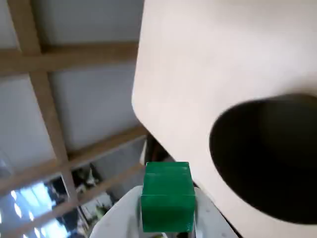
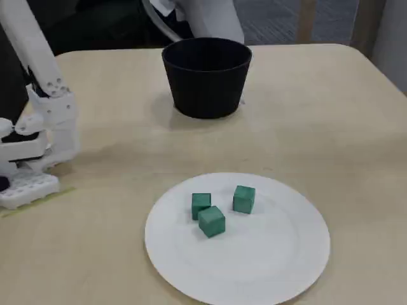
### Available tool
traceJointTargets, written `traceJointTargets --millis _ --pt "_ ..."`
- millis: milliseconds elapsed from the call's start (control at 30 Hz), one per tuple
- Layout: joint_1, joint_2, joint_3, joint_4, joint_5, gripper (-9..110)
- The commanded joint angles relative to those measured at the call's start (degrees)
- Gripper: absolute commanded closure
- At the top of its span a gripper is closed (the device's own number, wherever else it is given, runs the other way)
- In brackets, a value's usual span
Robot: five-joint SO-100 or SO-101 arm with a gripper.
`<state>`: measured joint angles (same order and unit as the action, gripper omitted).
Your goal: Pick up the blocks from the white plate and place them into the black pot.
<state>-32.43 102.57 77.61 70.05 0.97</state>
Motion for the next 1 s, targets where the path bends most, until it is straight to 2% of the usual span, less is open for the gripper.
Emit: traceJointTargets --millis 0,167,433,467,567,733,800,933,967 --pt "-3.52 3.16 11.69 -7.47 0.44 104" --pt "-5.45 0.35 17.75 -13.62 -0.18 104" --pt "-5.27 -3.52 18.19 -17.75 -0.44 104" --pt "-5.27 -3.52 18.19 -17.58 -0.62 101" --pt "-5.45 -3.52 18.19 -16.52 -2.37 82" --pt "-4.83 -2.99 18.11 -14.41 -3.52 73" --pt "-4.39 -2.46 17.67 -13.45 -4.48 77" --pt "0.18 1.76 17.67 -9.58 -6.06 104" --pt "2.11 3.6 17.93 -8.88 -6.5 104"
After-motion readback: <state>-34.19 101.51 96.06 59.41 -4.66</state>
